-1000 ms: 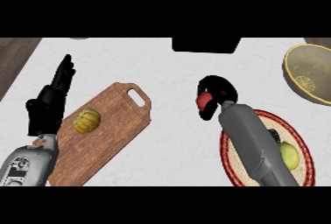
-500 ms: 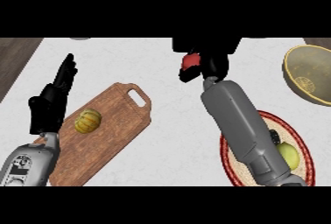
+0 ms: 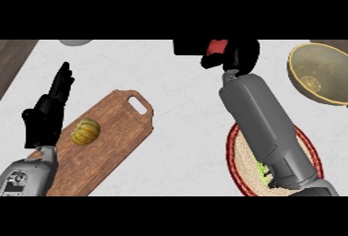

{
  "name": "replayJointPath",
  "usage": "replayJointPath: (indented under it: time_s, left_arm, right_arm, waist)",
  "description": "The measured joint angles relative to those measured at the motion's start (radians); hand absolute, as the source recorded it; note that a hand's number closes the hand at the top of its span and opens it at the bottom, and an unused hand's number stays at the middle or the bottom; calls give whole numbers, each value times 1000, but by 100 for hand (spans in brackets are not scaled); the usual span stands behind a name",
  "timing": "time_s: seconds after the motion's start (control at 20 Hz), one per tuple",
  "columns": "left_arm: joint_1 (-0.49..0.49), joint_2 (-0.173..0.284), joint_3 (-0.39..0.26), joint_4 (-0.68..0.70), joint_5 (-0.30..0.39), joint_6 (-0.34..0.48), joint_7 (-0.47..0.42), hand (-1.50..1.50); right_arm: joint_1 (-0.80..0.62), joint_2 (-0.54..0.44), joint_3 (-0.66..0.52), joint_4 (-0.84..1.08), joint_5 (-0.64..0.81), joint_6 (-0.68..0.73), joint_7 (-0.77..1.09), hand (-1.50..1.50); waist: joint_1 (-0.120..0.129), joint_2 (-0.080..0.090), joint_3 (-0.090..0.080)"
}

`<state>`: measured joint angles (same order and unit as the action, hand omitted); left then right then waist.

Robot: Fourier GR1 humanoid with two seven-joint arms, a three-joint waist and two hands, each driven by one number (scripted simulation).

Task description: Pick the bell pepper from the placemat and place it in the bowl

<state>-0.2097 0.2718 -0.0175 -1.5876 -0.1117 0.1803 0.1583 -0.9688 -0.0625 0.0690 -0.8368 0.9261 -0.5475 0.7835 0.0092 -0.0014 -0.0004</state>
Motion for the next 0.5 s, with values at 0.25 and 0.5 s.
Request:
replayJointPath:
  time_s: [0.25, 0.5]
  left_arm:
    - [-4, -5, 13, 11, -3, -3, -7, 0]
    - [-14, -15, 12, 10, -14, -5, -3, 0]
  right_arm:
    - [59, -80, -69, -24, -30, -63, -67, 150]
    - [83, -179, -159, 27, -93, -124, -193, 150]
  waist:
    - [-5, 2, 0]
    - [-1, 5, 1]
